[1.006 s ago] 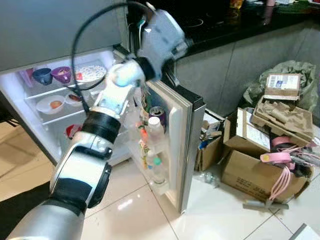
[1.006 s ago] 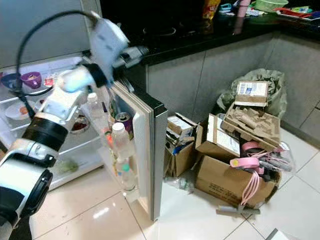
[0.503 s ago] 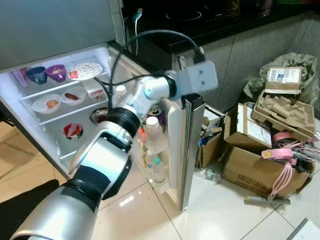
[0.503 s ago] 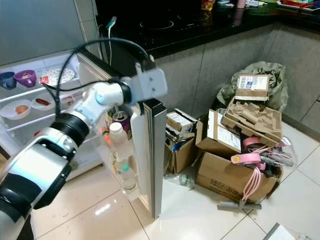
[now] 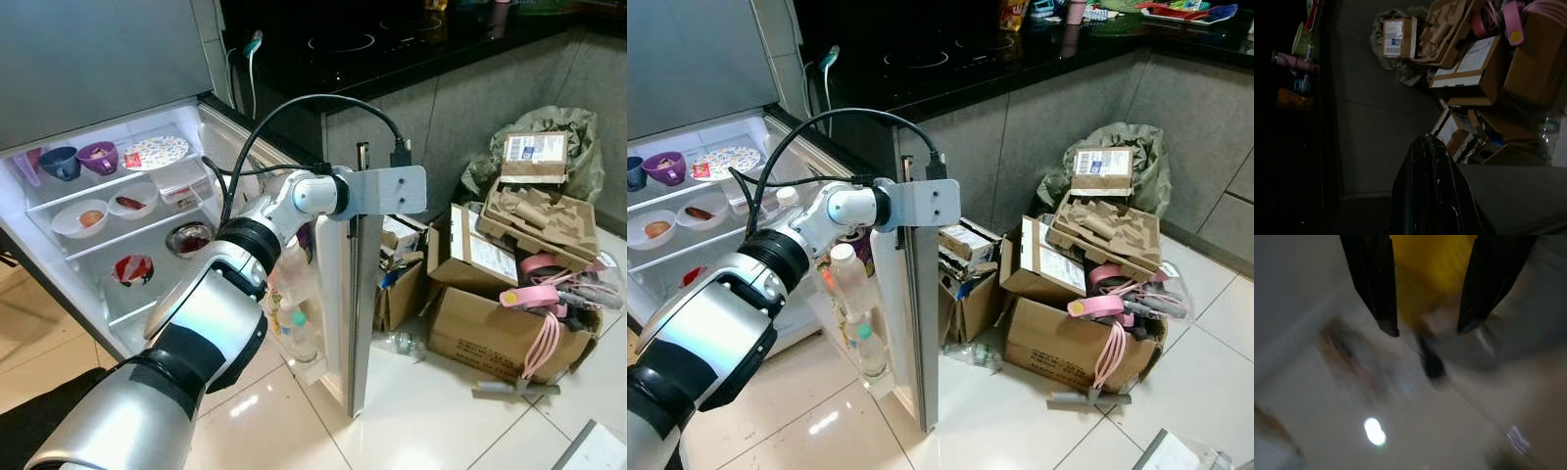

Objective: Restocking fridge

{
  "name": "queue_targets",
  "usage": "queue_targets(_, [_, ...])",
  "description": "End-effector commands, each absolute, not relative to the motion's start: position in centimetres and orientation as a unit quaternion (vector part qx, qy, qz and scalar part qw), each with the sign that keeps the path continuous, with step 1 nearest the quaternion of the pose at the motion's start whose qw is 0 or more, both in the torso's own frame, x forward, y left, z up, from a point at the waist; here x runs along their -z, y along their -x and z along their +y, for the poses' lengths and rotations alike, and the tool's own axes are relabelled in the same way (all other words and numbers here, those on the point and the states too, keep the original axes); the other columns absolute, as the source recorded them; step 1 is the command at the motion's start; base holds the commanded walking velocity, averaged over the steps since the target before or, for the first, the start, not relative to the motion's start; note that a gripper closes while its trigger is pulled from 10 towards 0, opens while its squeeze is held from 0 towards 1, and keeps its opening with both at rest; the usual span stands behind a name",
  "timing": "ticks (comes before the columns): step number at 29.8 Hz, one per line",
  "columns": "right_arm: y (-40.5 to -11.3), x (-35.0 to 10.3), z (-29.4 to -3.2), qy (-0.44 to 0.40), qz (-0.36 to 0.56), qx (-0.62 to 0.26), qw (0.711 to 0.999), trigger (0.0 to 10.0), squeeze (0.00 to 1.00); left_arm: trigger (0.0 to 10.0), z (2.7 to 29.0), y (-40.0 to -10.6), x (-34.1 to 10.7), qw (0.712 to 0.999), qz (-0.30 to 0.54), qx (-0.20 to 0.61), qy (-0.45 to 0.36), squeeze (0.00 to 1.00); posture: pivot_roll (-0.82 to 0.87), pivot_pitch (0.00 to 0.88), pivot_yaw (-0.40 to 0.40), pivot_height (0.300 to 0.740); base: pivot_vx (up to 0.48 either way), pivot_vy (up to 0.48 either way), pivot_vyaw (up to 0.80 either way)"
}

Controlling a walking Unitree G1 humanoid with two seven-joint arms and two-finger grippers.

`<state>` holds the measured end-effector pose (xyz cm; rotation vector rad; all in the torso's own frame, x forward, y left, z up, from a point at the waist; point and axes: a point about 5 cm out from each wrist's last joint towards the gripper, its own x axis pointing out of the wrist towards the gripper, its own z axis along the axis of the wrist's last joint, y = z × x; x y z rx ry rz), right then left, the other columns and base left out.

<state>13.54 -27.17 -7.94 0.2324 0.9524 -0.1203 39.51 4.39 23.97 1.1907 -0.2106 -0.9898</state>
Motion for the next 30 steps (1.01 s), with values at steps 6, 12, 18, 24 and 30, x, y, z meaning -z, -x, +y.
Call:
queue_targets(6, [-20.5, 1.6, -29.6, -0.234, 0.223, -0.058, 0.945, 10.0, 0.0, 10.0, 5.9, -40.1, -25.0, 0.718, -0.093, 0.414, -0.552, 0.0, -0.1, 0.0, 0.029, 0.732, 0.0, 0.0, 0.0])
queue_targets(12, [-22.0, -4.3, -30.5, -0.191, 0.135, -0.271, 0.934, 10.0, 0.0, 10.0, 6.0, -40.1, -25.0, 0.721, -0.102, 0.417, -0.544, 0.0, -0.09, 0.0, 0.02, 0.732, 0.0, 0.0, 0.0])
queue_targets(18, [-22.1, -8.6, -30.7, -0.154, 0.063, -0.334, 0.928, 10.0, 0.0, 10.0, 7.0, -40.1, -24.0, 0.732, -0.088, 0.415, -0.534, 0.0, -0.09, 0.0, 0.02, 0.732, 0.0, 0.0, 0.0])
queue_targets(24, [-22.5, -12.1, -30.2, -0.116, 0.019, -0.393, 0.912, 10.0, 0.0, 10.0, 8.7, -40.0, -22.6, 0.724, -0.051, 0.423, -0.542, 0.0, -0.08, 0.0, 0.022, 0.732, 0.0, 0.0, 0.0])
queue_targets(30, [-22.6, -14.7, -29.3, -0.098, 0.005, -0.425, 0.9, 10.0, 0.0, 10.0, 10.7, -39.7, -21.9, 0.691, 0.003, 0.46, -0.558, 0.0, -0.08, 0.0, 0.022, 0.732, 0.0, 0.0, 0.0])
